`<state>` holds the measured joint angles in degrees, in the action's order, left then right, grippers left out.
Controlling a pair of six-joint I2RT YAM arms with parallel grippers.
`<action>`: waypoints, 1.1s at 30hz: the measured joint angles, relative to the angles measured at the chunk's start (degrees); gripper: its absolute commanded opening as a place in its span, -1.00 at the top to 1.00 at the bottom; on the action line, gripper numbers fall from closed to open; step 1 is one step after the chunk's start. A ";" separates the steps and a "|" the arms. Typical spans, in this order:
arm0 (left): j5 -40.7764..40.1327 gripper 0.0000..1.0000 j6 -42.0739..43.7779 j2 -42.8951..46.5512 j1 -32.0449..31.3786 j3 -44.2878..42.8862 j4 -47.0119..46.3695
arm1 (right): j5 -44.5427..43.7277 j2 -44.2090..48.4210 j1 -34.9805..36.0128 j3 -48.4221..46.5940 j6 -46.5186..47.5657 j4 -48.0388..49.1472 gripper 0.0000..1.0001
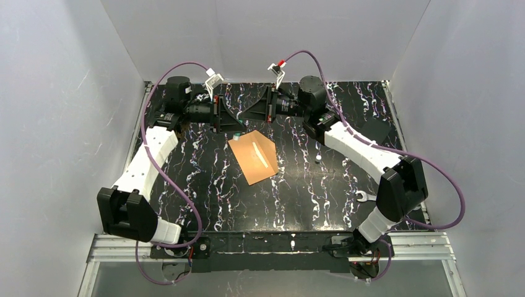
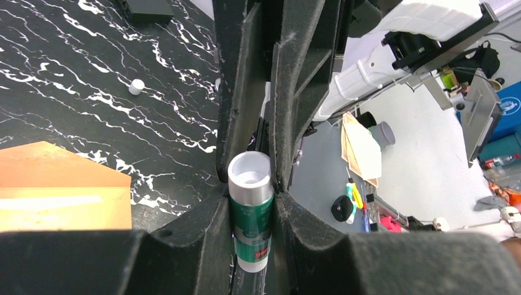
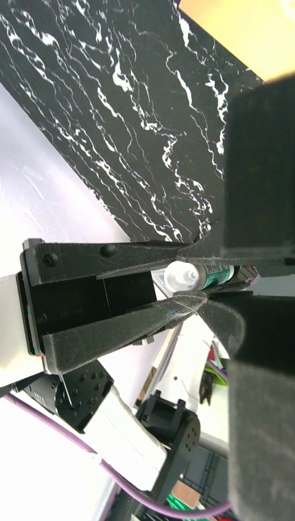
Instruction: Place the letter into the envelope and seal it
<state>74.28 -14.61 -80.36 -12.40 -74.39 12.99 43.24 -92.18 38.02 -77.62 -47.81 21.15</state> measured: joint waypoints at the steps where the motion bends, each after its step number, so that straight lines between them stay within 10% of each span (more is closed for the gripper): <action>1: -0.55 1.00 -0.20 -0.04 0.15 -0.07 0.00 | -0.37 -0.17 -0.02 -0.20 -0.02 -0.20 0.97; 12: -22.36 1.00 7.65 -0.04 -0.02 -0.70 1.88 | -25.14 -3.85 3.10 -10.99 -0.33 -23.30 0.97; 23: -37.68 1.00 43.56 -3.56 -1.29 -1.62 4.17 | -37.46 -18.82 4.83 -33.97 -16.90 -48.30 0.97; 28: -38.16 1.00 46.16 -3.56 -1.27 -1.01 2.43 | -34.42 -20.72 3.56 -36.37 -23.43 -50.21 -0.13; 33: -30.16 1.00 34.75 -4.72 -1.66 -3.63 2.71 | -28.87 -17.57 -1.03 -30.56 -15.17 -41.09 -0.43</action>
<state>44.12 20.14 -85.08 -14.06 -78.02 15.70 14.37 -109.75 36.99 -108.18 -62.98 -19.94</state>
